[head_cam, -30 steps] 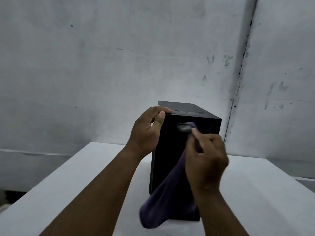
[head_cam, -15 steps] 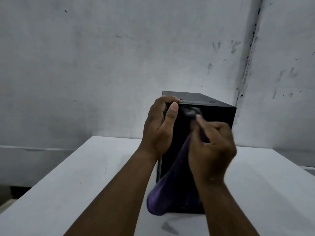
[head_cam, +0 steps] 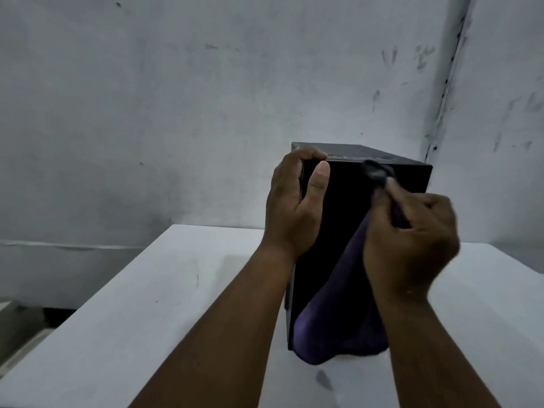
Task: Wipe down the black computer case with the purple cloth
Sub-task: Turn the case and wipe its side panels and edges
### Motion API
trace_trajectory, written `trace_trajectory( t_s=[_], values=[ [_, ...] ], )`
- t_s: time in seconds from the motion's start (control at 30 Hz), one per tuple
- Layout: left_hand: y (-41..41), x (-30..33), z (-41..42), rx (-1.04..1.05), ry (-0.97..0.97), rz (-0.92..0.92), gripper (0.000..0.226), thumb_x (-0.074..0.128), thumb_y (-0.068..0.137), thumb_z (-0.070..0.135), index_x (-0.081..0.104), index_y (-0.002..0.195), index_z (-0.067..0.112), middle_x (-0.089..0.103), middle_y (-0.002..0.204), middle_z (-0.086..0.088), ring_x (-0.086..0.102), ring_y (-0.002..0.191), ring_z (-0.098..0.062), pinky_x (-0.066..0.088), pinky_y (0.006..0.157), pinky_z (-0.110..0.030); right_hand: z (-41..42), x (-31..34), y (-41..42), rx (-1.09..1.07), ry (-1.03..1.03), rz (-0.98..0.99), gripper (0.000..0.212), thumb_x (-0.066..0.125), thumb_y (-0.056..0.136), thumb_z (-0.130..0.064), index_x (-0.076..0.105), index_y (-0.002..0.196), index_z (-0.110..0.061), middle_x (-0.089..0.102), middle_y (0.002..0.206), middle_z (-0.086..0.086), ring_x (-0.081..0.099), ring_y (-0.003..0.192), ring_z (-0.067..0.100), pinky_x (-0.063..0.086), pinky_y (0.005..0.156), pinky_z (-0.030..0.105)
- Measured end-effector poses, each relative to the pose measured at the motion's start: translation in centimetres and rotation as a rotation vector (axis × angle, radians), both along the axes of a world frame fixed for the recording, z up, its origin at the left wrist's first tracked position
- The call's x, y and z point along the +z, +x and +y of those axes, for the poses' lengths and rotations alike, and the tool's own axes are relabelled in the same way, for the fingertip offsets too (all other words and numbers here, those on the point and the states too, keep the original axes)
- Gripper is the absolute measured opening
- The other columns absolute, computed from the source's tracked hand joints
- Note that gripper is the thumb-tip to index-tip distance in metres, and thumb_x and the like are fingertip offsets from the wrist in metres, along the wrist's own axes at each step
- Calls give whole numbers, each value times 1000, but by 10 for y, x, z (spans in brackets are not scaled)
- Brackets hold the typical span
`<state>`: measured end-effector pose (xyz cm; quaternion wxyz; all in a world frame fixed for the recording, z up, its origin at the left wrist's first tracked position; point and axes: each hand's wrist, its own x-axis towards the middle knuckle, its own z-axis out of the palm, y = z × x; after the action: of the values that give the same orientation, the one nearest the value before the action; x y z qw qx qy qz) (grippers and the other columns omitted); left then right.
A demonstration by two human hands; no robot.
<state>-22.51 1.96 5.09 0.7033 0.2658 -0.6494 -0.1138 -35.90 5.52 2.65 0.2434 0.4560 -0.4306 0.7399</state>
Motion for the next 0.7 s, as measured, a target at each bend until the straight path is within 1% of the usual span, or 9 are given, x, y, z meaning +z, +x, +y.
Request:
trace_trajectory(
  t_s=[0.07, 0.13, 0.27, 0.33, 0.4, 0.5, 0.57, 0.63, 0.7],
  values=[
    [0, 0, 0, 12, 1, -15, 30, 46, 103, 43, 59, 118, 21, 64, 118, 9, 60, 119, -19, 50, 102, -49, 0, 3, -8, -9, 12, -130, 19, 74, 94, -20, 80, 109, -9, 65, 88, 11, 46, 79, 0, 32, 74, -3],
    [-1, -1, 1, 28, 4, -17, 29, 48, 103, 41, 59, 118, 20, 64, 119, 9, 60, 119, -18, 51, 100, -48, 0, 1, -5, 15, 16, -140, 20, 73, 95, -21, 79, 110, -9, 63, 88, 9, 49, 79, 2, 33, 74, -3],
    [-4, -2, 1, 63, 4, 18, 25, 53, 101, 38, 60, 117, 20, 65, 118, 8, 61, 117, -18, 52, 99, -48, 3, -17, 15, 93, 35, 196, 14, 74, 96, -11, 80, 104, -3, 61, 83, 10, 50, 75, 9, 35, 76, 1],
    [-5, -2, 0, 79, 1, 13, 23, 56, 100, 36, 59, 117, 21, 64, 119, 8, 61, 118, -18, 52, 99, -47, 7, -27, 19, 127, 66, 288, 15, 74, 96, -10, 79, 106, -1, 62, 84, 11, 51, 75, 10, 36, 75, 2],
    [-5, -2, 1, 89, -3, 1, 21, 59, 99, 33, 59, 117, 22, 64, 120, 8, 60, 119, -18, 51, 100, -45, 8, -26, 13, 88, 50, 217, 14, 74, 97, -12, 80, 106, -3, 64, 84, 12, 48, 78, 5, 34, 76, 0],
    [-2, -2, 0, 90, 7, -16, 21, 61, 99, 31, 59, 118, 23, 64, 120, 9, 60, 119, -19, 51, 100, -45, 2, -12, 0, 17, 13, -46, 19, 73, 96, -21, 80, 110, -9, 65, 88, 13, 48, 81, 2, 32, 77, -2],
    [-1, -2, 0, 97, -1, -25, 21, 61, 99, 30, 58, 118, 22, 64, 120, 9, 60, 119, -19, 51, 100, -45, 0, -6, -1, 15, 7, -128, 22, 74, 94, -22, 79, 112, -10, 64, 90, 11, 49, 83, 2, 32, 77, -3],
    [-1, -2, -1, 106, -8, -12, 20, 62, 98, 28, 59, 117, 21, 65, 119, 8, 60, 119, -18, 51, 100, -43, -1, -9, 6, 40, -1, -63, 18, 74, 95, -18, 80, 109, -9, 63, 89, 10, 48, 82, 0, 33, 78, -2],
    [-4, -3, -1, 117, -19, 8, 19, 62, 98, 25, 60, 116, 20, 65, 118, 8, 60, 118, -18, 52, 99, -43, 1, -19, 15, 79, 9, 109, 14, 74, 96, -13, 80, 104, -5, 63, 84, 11, 48, 78, 3, 34, 77, 0]
  ],
)
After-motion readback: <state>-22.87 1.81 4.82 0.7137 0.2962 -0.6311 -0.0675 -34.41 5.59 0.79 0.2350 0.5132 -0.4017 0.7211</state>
